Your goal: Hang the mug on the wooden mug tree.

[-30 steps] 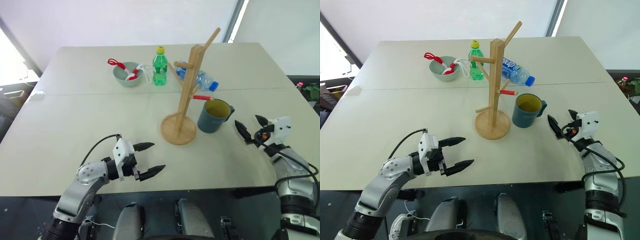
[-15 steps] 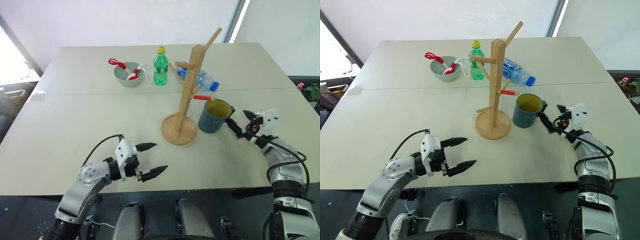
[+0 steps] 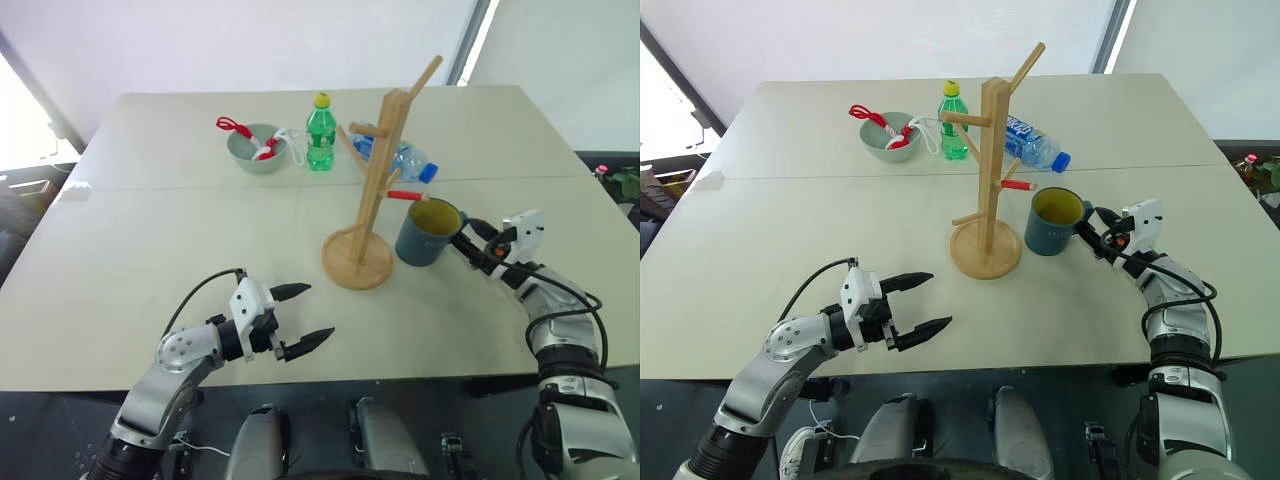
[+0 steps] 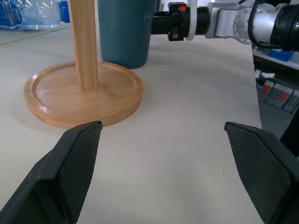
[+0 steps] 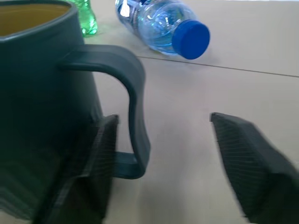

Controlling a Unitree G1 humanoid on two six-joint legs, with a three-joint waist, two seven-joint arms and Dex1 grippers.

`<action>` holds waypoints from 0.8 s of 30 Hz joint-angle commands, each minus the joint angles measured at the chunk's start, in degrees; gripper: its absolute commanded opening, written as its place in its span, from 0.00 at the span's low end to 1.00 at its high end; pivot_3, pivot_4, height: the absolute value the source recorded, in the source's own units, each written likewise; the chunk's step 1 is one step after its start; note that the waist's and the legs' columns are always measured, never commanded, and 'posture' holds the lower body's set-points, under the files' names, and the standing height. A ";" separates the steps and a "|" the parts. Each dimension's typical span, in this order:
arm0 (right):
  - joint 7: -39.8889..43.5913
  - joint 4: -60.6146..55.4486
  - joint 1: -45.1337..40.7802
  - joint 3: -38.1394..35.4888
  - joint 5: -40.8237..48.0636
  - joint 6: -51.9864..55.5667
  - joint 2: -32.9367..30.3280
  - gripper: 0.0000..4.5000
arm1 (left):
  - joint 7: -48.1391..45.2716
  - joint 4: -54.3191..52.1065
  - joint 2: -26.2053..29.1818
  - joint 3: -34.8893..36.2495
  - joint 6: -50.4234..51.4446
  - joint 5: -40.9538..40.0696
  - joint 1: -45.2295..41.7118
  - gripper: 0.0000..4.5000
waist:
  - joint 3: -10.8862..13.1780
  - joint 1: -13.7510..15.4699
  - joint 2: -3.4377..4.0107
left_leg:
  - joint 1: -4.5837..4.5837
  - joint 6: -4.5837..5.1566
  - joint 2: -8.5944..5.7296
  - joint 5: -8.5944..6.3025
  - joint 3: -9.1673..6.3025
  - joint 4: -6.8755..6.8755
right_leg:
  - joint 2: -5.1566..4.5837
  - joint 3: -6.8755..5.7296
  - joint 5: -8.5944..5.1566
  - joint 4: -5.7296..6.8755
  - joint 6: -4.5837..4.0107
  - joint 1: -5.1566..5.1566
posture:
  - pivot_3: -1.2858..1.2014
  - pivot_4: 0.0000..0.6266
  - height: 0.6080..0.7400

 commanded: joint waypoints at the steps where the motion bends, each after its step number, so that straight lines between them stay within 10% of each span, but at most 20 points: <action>1: 1.41 -0.22 -1.45 -0.16 1.20 0.43 0.07 0.20 | 0.26 -1.37 -0.06 0.23 -1.25 0.29 0.18 1.00 | 0.00 0.01 0.00 | 0.00 0.00 0.00 0.00 0.00 0.00 | 0.00 0.00 0.00 0.00 0.00 0.00 | 0.52 0.24 1.00; 3: 2.01 -0.50 -1.60 0.05 1.41 0.82 0.38 0.01 | 0.30 -1.42 -0.05 0.27 -1.26 0.35 0.22 1.00 | 0.00 0.02 0.00 | 0.00 0.00 0.00 0.00 0.00 0.00 | 0.00 0.00 0.00 0.00 0.00 0.00 | 0.52 0.24 1.00; 24: -1.50 -59.55 23.02 1.52 -14.52 3.33 -17.73 0.01 | -3.80 7.60 0.29 0.73 -3.58 0.84 -8.92 1.00 | 0.03 0.16 0.04 | 0.02 -0.01 -0.01 0.00 -0.02 0.15 | 0.06 -0.05 -0.01 0.10 0.01 0.00 | 0.52 0.24 1.00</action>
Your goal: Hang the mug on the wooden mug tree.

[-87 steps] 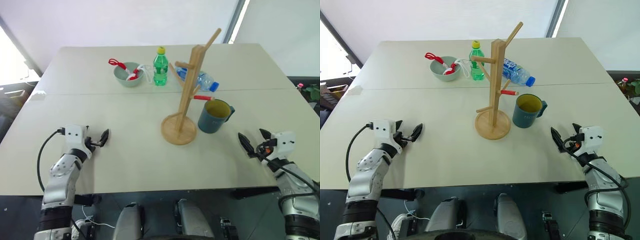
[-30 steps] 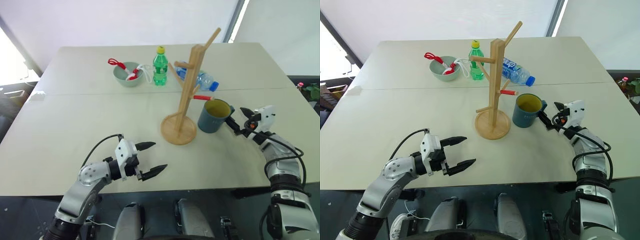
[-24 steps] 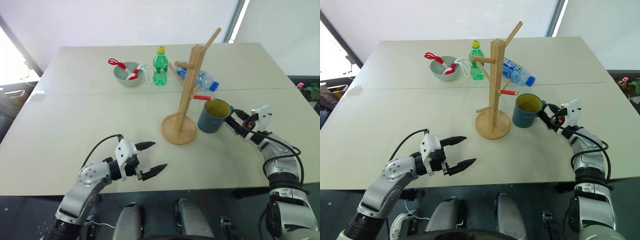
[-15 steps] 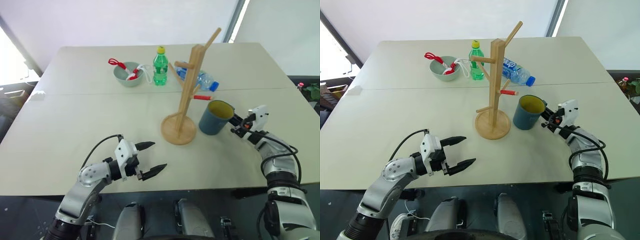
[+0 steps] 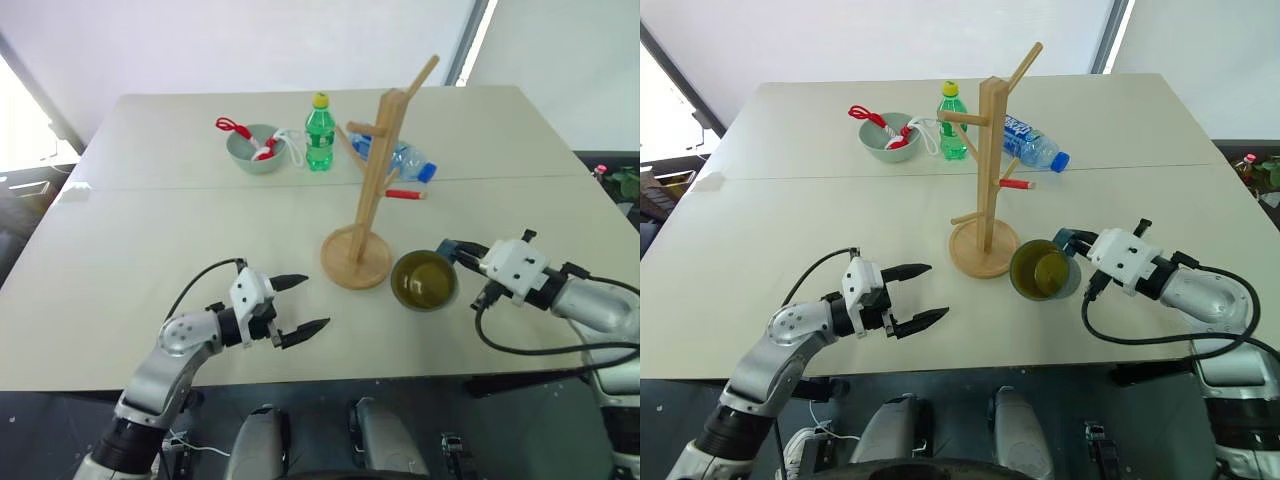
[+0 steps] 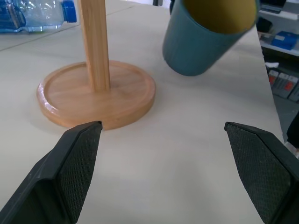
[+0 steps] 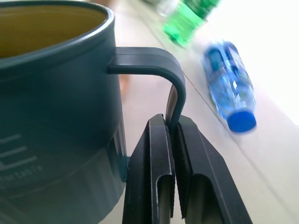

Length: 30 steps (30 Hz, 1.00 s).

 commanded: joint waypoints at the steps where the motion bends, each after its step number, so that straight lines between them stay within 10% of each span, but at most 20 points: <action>1: -0.73 -9.76 -0.53 -3.49 0.62 5.02 -2.74 0.01 | -1.07 1.07 -0.43 0.78 -1.26 -0.42 -2.76 1.00 | 0.00 0.14 0.00 | -0.01 0.00 0.00 0.00 -0.01 0.02 | 0.00 -0.01 0.00 0.01 0.00 0.01 | 0.52 0.24 1.00; 30: -0.01 -17.22 -17.92 1.52 3.30 22.20 -8.79 0.01 | -5.41 -8.41 3.68 8.73 14.52 -17.34 -11.40 1.00 | 0.06 0.07 -0.10 | -0.11 0.01 -0.01 -0.01 -0.03 0.01 | -0.03 -0.04 -0.01 -0.10 0.00 -0.02 | 0.52 0.24 1.00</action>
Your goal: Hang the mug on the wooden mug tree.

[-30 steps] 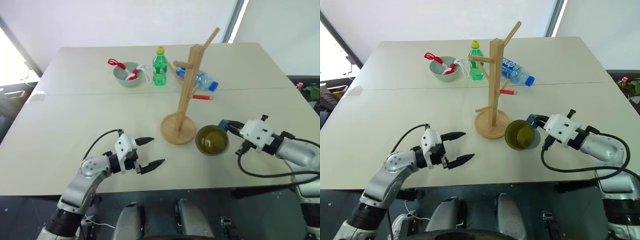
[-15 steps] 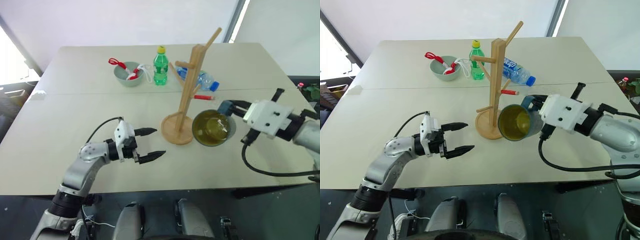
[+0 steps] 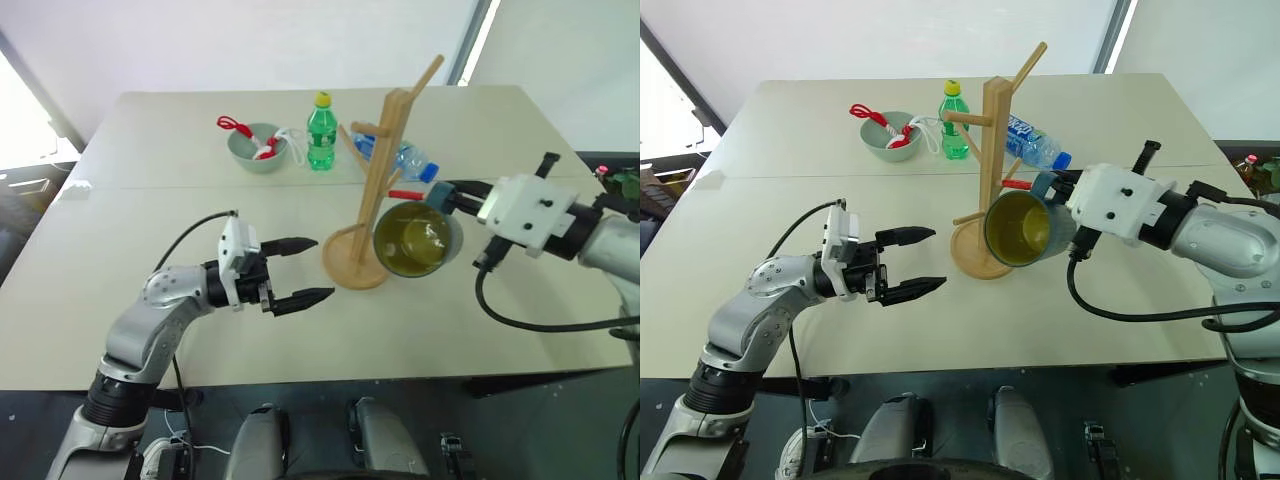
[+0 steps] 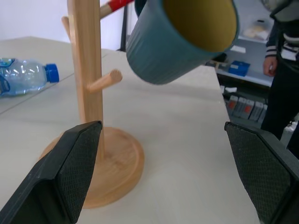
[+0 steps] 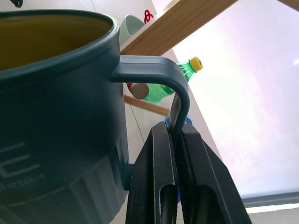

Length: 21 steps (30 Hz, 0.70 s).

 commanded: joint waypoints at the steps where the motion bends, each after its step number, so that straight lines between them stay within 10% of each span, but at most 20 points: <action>1: -0.17 0.38 -2.33 0.22 -0.38 -0.99 -0.43 0.01 | 0.71 -3.63 0.78 2.29 1.73 -2.94 -0.90 1.00 | 0.00 0.03 0.00 | -0.01 0.00 0.00 0.00 0.00 0.00 | 0.00 0.00 0.00 0.00 0.00 0.00 | 0.52 0.24 1.00; 21: -0.24 6.17 -9.09 8.37 -2.61 -1.39 2.26 0.01 | 3.94 -9.17 1.83 3.72 5.28 -7.53 -2.38 1.00 | 0.01 0.05 -0.01 | -0.01 0.00 -0.06 0.00 0.00 0.00 | 0.03 0.00 0.00 0.00 0.00 0.00 | 0.52 0.24 1.00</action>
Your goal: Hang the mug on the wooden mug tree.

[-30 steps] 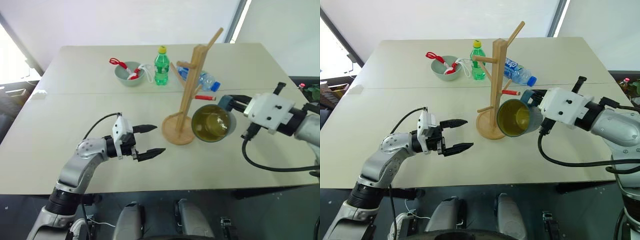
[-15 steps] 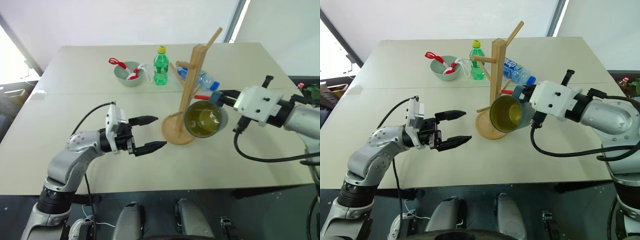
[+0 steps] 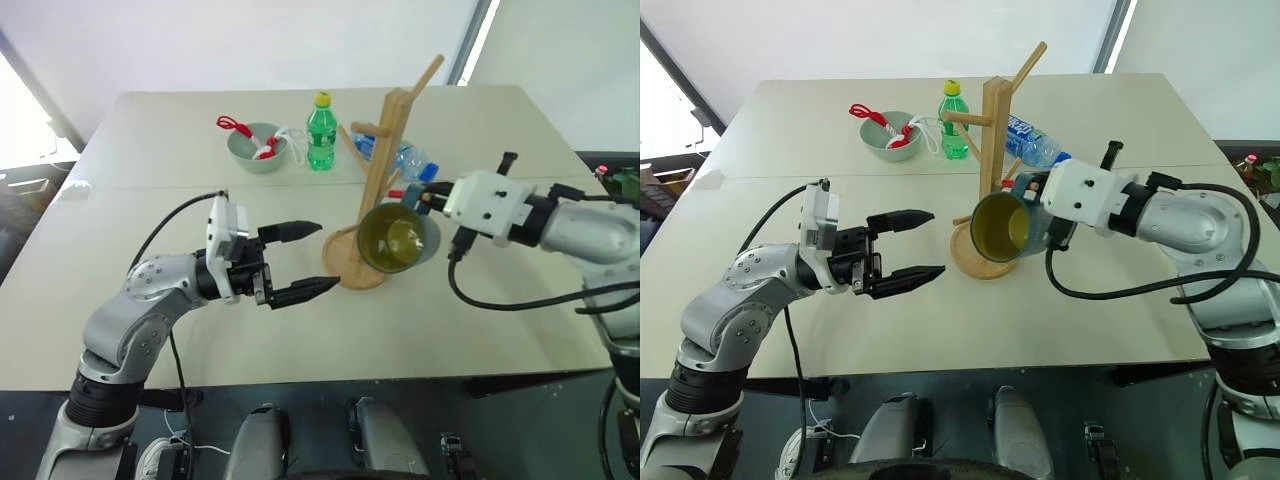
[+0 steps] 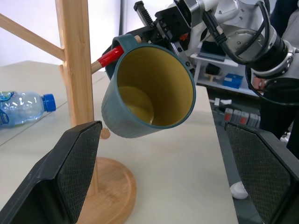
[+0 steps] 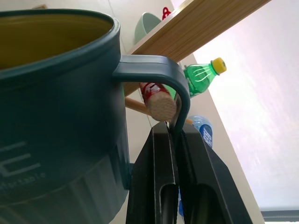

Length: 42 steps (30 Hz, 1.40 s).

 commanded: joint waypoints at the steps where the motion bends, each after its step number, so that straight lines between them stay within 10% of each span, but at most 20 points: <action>1: -0.43 -0.69 -1.79 -1.06 0.12 -0.36 0.67 0.01 | 0.29 -2.05 0.10 1.00 -0.46 -0.75 -0.47 1.00 | 0.00 0.00 0.00 | 0.00 0.00 0.00 0.00 0.00 0.00 | 0.00 0.00 0.00 0.00 0.00 0.00 | 0.52 0.24 1.00; 7: -1.06 -0.55 -2.74 -1.09 -1.36 -1.31 0.75 0.53 | 0.39 -1.98 -0.02 0.83 -0.54 -0.82 -0.52 1.00 | 0.00 -0.01 0.00 | 0.01 0.00 0.00 0.00 0.00 0.00 | 0.00 0.00 0.00 0.00 0.00 0.00 | 0.52 0.24 1.00; 22: 2.47 -3.65 6.18 -17.91 6.19 1.58 -2.02 0.53 | -0.28 0.66 -0.82 0.65 -1.98 0.36 -1.41 1.00 | 0.00 0.10 -0.01 | 0.00 0.00 -0.03 0.00 0.00 0.01 | 0.00 0.00 0.00 -0.01 0.01 0.04 | 0.52 0.24 1.00; 28: -0.84 0.68 16.94 -26.91 14.02 2.13 8.36 0.53 | 4.15 4.67 -2.04 3.66 -4.37 3.22 0.42 1.00 | -0.04 0.07 -0.11 | 0.08 0.00 -0.03 0.00 0.00 0.02 | 0.05 0.00 0.00 0.01 0.01 0.15 | 0.52 0.24 1.00; 42: -9.37 20.56 22.24 -19.95 13.39 -13.81 29.27 0.53 | 22.64 17.77 -10.63 5.41 -18.17 21.66 9.02 1.00 | -0.04 -0.05 -0.06 | 0.16 0.00 0.03 0.01 -0.02 0.05 | 0.05 0.04 0.01 0.17 0.01 0.13 | 0.52 0.24 1.00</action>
